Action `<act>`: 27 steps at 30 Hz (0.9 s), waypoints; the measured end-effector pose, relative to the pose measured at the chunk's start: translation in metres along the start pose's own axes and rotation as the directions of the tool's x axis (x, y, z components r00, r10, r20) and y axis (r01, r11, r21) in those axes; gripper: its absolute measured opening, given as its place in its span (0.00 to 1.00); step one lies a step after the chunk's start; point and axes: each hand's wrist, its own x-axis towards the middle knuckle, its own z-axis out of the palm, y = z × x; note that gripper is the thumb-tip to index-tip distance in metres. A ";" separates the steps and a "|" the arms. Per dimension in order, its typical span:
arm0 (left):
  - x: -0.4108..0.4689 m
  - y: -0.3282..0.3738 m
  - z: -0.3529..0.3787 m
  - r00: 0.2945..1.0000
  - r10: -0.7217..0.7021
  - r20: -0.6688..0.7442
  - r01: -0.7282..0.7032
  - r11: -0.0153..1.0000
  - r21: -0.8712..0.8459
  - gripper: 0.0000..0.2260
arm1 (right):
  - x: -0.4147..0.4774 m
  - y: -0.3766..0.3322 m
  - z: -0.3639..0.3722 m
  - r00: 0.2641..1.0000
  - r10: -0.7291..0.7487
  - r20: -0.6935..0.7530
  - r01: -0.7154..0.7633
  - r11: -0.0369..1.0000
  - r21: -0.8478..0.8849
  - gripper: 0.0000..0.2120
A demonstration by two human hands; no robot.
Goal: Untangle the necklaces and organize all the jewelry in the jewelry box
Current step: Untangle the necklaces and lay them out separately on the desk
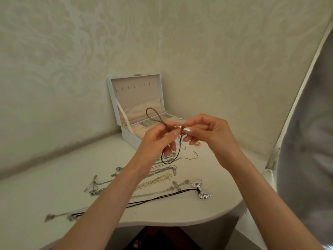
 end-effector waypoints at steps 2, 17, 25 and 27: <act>-0.002 0.001 0.000 1.000 -0.027 0.001 0.027 0.999 -0.038 0.07 | 0.000 0.000 0.003 1.000 -0.010 -0.029 0.009 1.000 -0.028 0.06; -0.006 0.005 -0.006 0.996 -0.064 -0.067 0.063 0.998 -0.016 0.10 | -0.001 -0.001 0.007 0.998 -0.038 -0.044 0.040 0.998 0.043 0.04; -0.007 0.000 -0.007 0.993 -0.015 -0.119 0.024 0.997 0.079 0.10 | -0.004 0.002 0.000 0.996 0.038 0.086 -0.058 0.969 0.241 0.04; -0.006 0.001 -0.009 0.988 0.010 -0.155 0.001 0.997 0.075 0.10 | -0.005 0.004 -0.003 0.994 0.045 0.100 -0.068 0.969 0.238 0.04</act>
